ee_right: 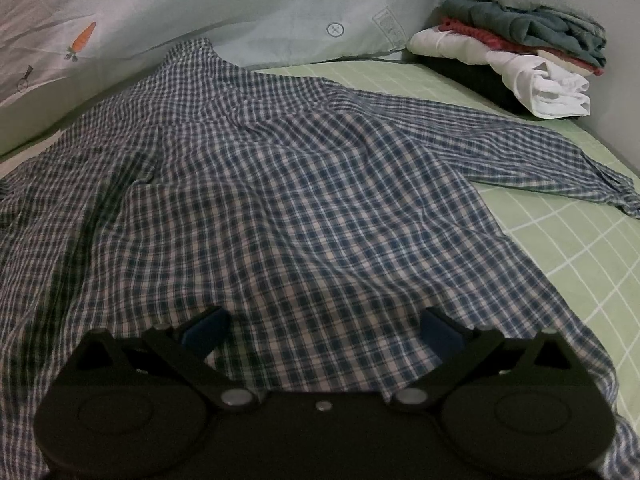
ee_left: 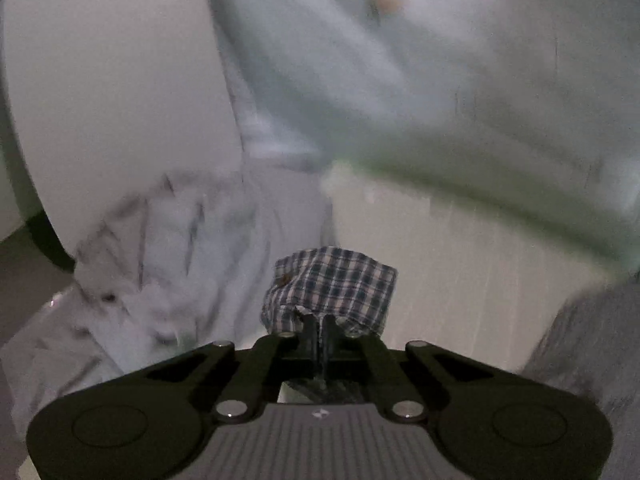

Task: Fold clothes
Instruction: 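Grasp the sleeve cuff near the grey garment with the left gripper and lift it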

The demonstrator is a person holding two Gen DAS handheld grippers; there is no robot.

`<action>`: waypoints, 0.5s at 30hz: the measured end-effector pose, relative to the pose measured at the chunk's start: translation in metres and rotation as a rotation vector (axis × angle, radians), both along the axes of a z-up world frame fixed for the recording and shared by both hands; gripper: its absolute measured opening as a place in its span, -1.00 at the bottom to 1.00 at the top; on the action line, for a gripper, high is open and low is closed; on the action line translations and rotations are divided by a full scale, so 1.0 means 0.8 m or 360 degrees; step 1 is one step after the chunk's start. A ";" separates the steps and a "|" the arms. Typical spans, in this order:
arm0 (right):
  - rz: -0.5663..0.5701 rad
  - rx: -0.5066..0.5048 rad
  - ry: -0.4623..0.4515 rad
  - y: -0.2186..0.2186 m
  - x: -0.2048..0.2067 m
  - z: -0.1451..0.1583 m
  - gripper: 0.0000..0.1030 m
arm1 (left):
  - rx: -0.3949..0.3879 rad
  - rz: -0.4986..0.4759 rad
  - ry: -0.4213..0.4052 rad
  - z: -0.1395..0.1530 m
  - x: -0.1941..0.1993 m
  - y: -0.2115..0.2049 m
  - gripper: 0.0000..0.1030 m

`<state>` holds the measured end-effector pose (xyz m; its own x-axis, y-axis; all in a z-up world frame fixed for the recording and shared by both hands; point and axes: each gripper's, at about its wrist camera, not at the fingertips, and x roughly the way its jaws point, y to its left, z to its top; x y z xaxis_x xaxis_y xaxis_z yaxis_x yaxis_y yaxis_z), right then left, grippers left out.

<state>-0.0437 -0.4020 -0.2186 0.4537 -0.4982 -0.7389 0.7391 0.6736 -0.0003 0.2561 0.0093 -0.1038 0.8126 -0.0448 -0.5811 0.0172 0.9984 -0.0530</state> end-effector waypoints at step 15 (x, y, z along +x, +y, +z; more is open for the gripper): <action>0.0010 -0.0021 -0.0017 0.002 -0.002 -0.002 1.00 | -0.0120 0.0373 0.0420 -0.063 -0.085 0.100 -0.72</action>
